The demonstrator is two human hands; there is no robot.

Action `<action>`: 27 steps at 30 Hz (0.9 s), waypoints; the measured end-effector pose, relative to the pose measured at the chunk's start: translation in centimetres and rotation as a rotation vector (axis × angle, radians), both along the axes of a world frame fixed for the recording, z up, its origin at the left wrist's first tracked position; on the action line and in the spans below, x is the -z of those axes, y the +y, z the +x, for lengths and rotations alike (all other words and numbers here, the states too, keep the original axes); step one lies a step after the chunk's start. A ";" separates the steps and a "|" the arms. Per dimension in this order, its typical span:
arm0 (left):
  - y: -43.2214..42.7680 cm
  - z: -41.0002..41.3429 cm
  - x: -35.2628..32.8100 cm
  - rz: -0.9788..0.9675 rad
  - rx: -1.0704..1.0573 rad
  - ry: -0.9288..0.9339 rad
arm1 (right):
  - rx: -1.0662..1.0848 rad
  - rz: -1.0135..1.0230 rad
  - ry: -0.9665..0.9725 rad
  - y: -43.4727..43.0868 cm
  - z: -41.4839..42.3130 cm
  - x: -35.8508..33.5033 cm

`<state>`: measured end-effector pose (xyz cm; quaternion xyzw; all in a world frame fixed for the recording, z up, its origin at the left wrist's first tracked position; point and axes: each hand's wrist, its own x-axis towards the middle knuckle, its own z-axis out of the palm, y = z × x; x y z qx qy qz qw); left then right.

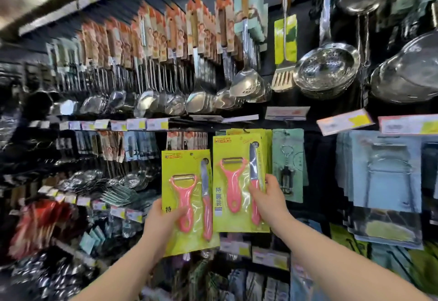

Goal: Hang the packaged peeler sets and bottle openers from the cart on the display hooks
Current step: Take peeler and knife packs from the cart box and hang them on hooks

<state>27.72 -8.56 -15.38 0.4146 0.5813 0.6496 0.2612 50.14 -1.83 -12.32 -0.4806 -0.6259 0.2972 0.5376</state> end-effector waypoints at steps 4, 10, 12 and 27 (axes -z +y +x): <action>3.9 -0.8 -0.3 0.018 -0.034 -0.022 | 0.007 0.031 -0.019 4.5 -0.4 -1.2; 7.6 -0.8 -0.3 -0.018 -0.045 0.012 | 0.018 0.041 -0.003 8.6 -1.0 -1.5; 8.4 -0.9 -0.3 -0.011 -0.042 0.007 | 0.032 0.049 0.002 9.5 -1.0 -1.4; 13.7 -3.6 -0.8 0.031 0.124 -0.047 | 0.196 -0.047 -0.018 14.3 -1.9 -0.1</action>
